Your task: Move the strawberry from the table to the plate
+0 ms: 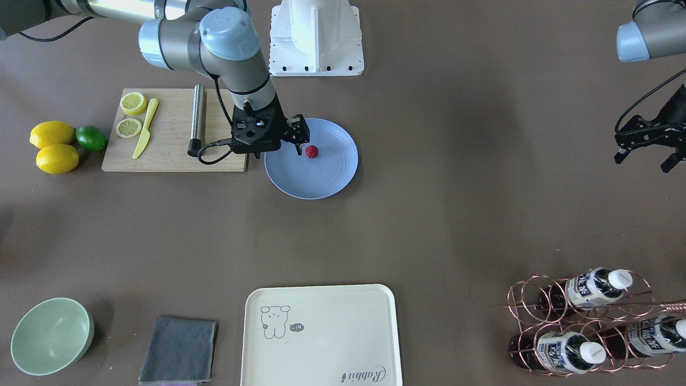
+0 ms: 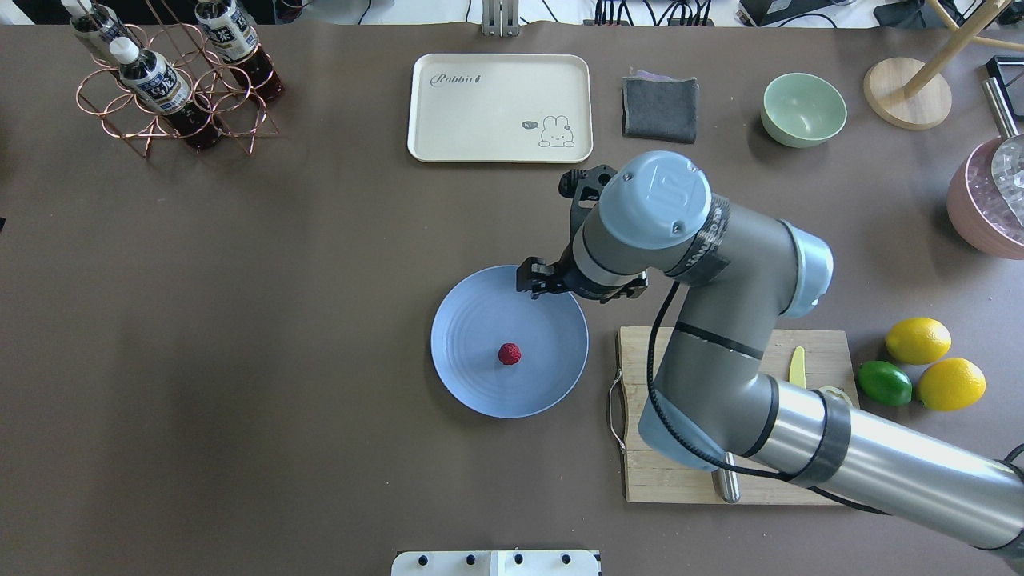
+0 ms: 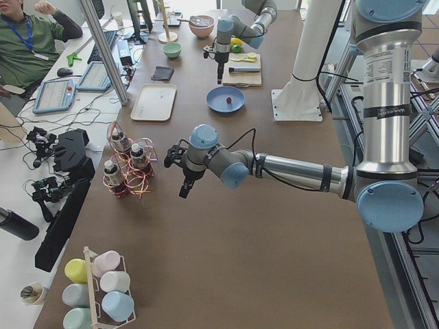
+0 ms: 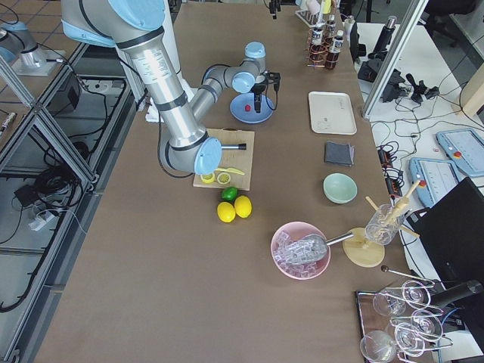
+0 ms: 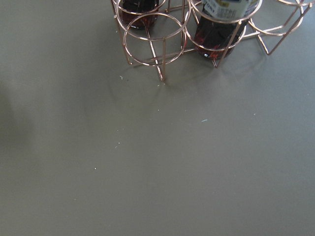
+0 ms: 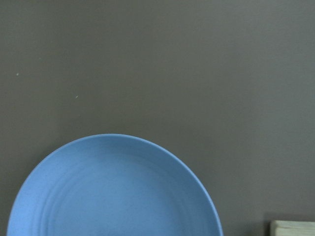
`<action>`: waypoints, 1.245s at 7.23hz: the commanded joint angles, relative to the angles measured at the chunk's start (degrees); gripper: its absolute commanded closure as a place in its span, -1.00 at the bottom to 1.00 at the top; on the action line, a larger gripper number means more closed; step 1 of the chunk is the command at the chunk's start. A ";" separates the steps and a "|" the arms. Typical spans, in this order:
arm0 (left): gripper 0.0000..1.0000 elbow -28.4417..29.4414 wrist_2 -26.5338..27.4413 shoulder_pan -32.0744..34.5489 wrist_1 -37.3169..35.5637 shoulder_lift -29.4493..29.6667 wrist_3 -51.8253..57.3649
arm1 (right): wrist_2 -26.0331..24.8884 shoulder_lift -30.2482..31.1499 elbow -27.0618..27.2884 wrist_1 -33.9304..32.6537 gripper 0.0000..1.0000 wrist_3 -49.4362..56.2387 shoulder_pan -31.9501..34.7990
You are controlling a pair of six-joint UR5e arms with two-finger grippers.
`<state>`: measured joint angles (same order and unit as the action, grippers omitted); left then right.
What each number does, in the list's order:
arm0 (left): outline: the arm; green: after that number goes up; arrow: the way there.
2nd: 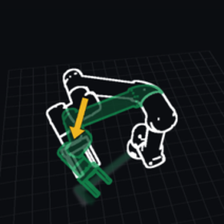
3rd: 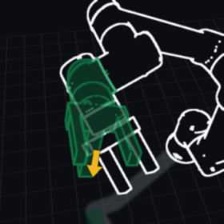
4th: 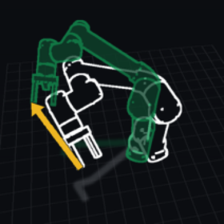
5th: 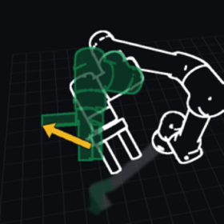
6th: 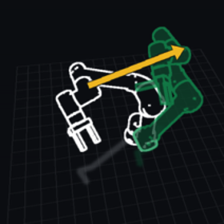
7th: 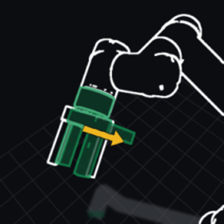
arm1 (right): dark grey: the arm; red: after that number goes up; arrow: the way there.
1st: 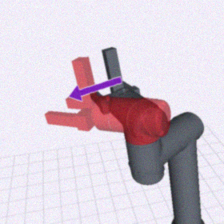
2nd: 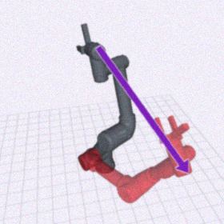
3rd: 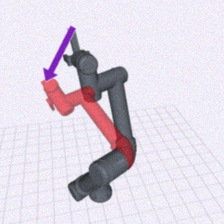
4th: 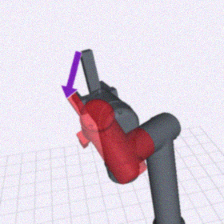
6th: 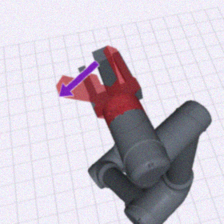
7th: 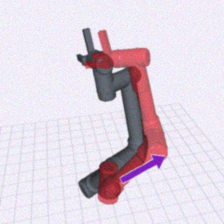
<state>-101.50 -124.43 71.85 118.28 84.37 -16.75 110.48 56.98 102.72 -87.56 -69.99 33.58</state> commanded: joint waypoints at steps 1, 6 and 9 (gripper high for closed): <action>-0.96 -0.01 -0.02 5.91 -5.58 -3.14 13.80 | 6.22 8.89 4.94 -2.62 -1.00 14.61 10.22; -0.96 1.39 -8.28 11.12 -6.65 -4.48 15.78 | 22.58 28.43 -2.58 -2.53 -1.00 62.88 43.36; -0.96 1.31 -8.28 15.15 -17.77 -1.59 23.78 | 24.61 31.52 -10.24 -2.61 -1.00 77.17 56.30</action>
<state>-99.94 -132.62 85.03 105.78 81.24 5.15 134.58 87.29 95.32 -90.14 2.15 85.30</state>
